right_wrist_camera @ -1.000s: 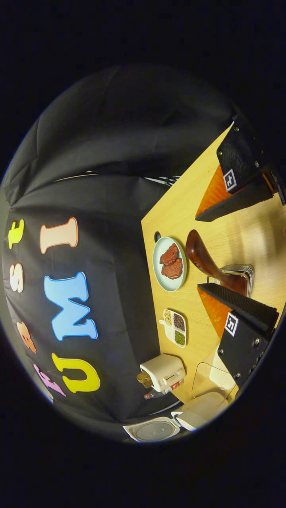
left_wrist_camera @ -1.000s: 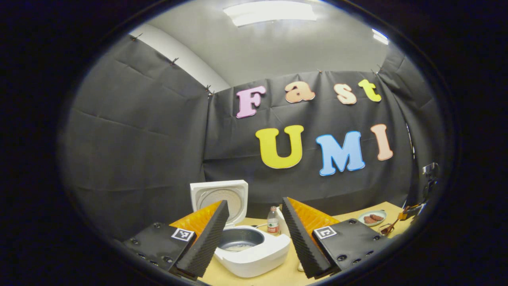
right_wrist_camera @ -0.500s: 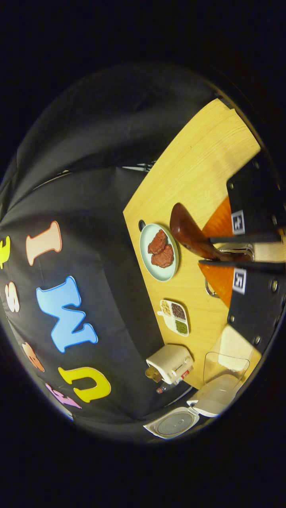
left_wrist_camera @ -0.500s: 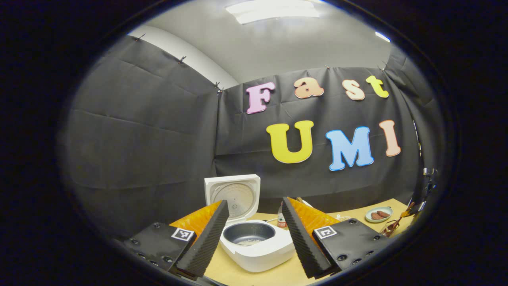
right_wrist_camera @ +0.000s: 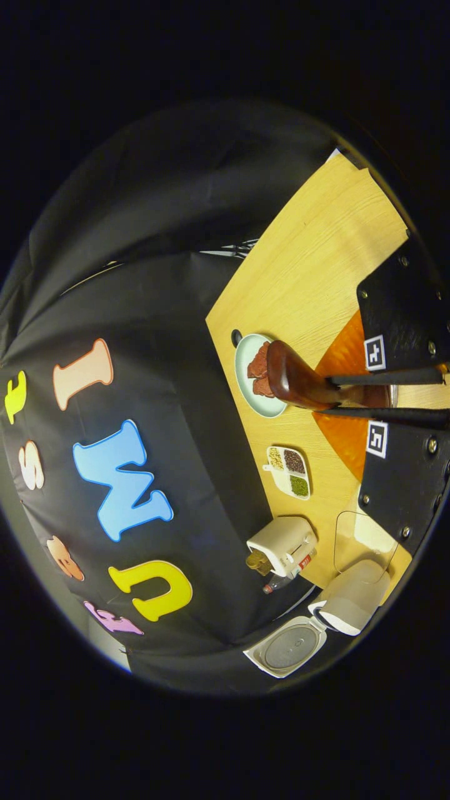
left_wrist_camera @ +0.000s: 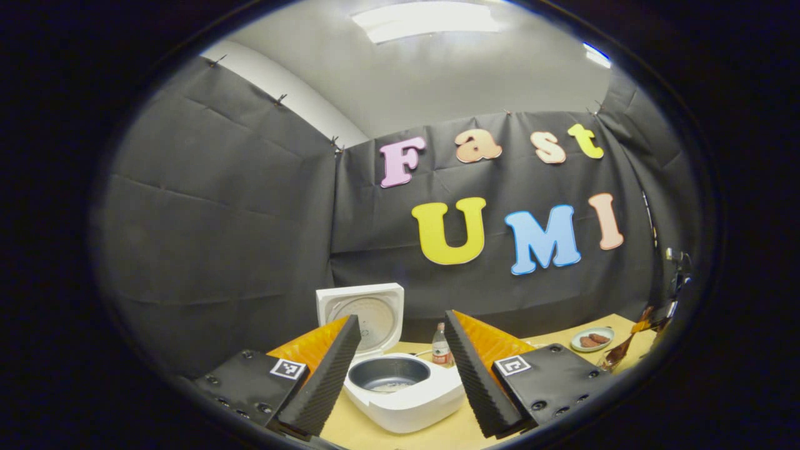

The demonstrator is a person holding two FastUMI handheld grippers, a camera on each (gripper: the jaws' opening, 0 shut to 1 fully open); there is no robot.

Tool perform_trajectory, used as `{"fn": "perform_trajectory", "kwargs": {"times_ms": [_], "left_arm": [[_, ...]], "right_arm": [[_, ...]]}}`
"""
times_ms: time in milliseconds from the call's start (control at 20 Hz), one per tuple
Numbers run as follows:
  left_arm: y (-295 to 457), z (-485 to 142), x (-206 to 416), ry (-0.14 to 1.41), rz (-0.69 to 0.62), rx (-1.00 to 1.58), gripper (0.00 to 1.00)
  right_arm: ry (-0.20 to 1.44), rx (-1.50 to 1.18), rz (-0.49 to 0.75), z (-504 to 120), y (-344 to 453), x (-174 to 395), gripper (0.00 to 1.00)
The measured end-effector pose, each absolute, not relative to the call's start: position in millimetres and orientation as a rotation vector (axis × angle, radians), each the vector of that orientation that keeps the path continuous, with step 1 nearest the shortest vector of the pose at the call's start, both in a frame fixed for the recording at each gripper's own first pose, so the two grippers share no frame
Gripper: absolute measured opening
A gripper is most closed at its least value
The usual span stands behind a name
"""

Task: Close the left gripper, press the button to open the rice cooker; take a wooden spoon from the chopstick holder with the right hand, scoop a spoonful of rice and pour it into the rice cooker, then put the wooden spoon back into the chopstick holder.

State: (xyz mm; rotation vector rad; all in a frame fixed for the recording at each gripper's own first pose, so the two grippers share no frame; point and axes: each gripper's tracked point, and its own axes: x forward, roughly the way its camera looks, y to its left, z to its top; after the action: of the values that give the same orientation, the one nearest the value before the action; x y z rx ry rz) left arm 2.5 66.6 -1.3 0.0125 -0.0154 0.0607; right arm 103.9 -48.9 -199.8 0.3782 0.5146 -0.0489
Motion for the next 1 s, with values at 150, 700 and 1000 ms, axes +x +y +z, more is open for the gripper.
{"fn": "perform_trajectory", "kwargs": {"times_ms": [150, 700, 1000], "left_arm": [[68, -6, 7, -0.017, 0.035, -0.002, 0.94], [120, -24, 18, 0.008, 0.015, -0.034, 0.94], [154, -30, 19, 0.021, 0.028, -0.010, 0.94]], "right_arm": [[0.475, 0.354, -0.033, -173, -39, 101, 0.15], [0.410, 0.357, 0.108, -125, 62, 102, 0.15], [0.438, 0.335, 0.169, -141, 124, 102, 0.15]]}}
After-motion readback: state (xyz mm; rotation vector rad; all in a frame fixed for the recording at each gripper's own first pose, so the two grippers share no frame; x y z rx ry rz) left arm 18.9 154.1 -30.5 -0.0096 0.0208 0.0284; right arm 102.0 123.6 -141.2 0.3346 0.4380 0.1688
